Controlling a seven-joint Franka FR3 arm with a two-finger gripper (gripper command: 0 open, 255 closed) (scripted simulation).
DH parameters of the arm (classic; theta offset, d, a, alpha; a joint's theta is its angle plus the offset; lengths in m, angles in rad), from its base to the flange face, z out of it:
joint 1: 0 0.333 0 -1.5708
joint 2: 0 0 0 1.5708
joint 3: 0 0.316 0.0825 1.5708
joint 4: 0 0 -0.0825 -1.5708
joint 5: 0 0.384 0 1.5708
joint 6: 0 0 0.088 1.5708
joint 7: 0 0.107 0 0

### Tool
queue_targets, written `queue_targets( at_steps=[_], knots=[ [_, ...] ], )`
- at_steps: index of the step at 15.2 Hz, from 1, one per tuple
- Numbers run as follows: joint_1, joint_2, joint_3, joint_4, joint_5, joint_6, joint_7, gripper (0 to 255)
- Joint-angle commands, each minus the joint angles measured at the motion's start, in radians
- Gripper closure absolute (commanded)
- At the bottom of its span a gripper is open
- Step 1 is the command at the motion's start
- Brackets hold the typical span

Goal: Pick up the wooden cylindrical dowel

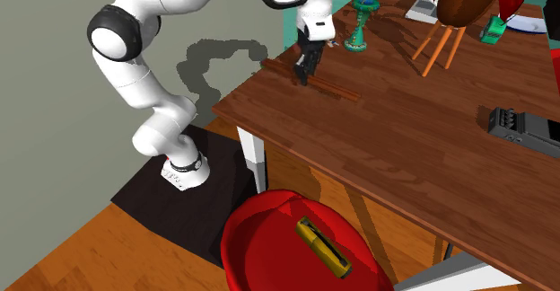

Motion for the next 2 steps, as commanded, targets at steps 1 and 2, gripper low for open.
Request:
queue_targets(
  at_steps=[1, 2],
  knots=[
    [0.0, 0.007, 0.001, 0.023, -0.002, -0.016, 0.003, 255],
    [0.0, 0.007, 0.001, 0.023, -0.002, -0.016, 0.003, 255]
  ],
)
